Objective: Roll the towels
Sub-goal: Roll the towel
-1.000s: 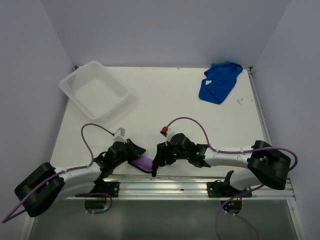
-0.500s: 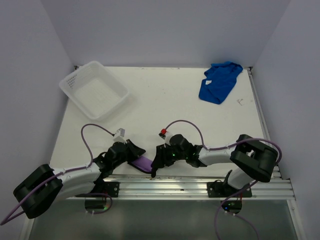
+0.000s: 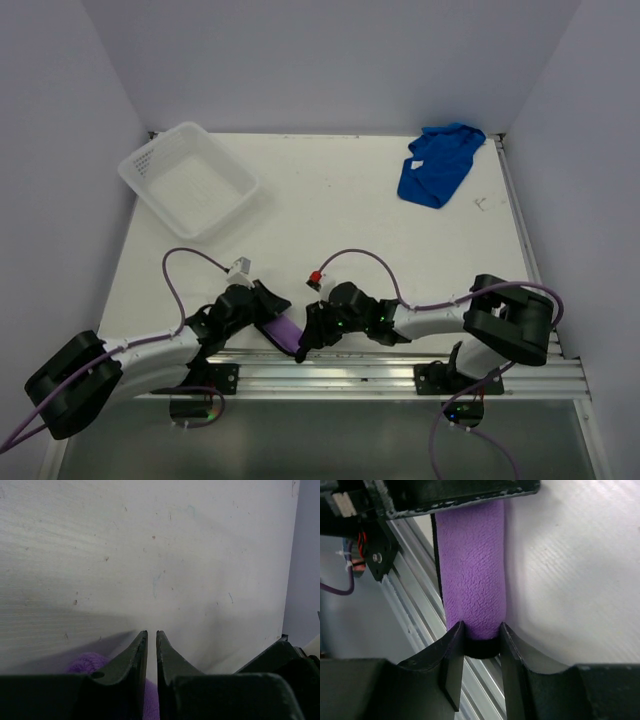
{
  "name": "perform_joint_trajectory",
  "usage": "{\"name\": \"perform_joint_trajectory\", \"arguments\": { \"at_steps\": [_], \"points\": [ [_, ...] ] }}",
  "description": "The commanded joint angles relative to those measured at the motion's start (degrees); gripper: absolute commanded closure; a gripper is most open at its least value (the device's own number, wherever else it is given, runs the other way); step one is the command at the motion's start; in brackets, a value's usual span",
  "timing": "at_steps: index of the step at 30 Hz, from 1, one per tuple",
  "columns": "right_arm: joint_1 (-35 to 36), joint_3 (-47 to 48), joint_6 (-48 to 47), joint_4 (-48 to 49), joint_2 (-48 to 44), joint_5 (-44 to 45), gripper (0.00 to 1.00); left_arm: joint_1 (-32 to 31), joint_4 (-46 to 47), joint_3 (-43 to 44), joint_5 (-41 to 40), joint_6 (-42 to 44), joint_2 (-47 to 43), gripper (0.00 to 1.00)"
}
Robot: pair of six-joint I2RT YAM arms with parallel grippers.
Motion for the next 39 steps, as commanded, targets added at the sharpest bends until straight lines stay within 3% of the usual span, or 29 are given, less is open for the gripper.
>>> {"name": "perform_joint_trajectory", "arguments": {
  "at_steps": [1,8,15,31,39],
  "points": [
    [2.93,1.81,-3.65,-7.95,-1.24,3.96,0.68,0.08,-2.89,1.32,-3.32,2.86,-0.63,0.83],
    [4.69,2.34,-5.32,-11.64,-3.61,8.97,0.88,0.17,-10.43,9.22,-7.09,7.26,-0.46,0.79],
    [6.35,4.00,-7.43,-14.98,-5.19,14.76,0.98,0.79,-15.02,16.88,-10.17,12.35,1.38,0.72],
    [12.77,9.99,-10.68,-25.53,-4.67,42.45,1.00,2.81,-14.49,24.53,-8.07,14.99,6.22,0.71],
    [18.91,15.70,-13.67,-31.24,0.86,52.65,1.00,2.98,-13.88,25.94,-6.75,15.35,7.71,0.71]
  ]
}}
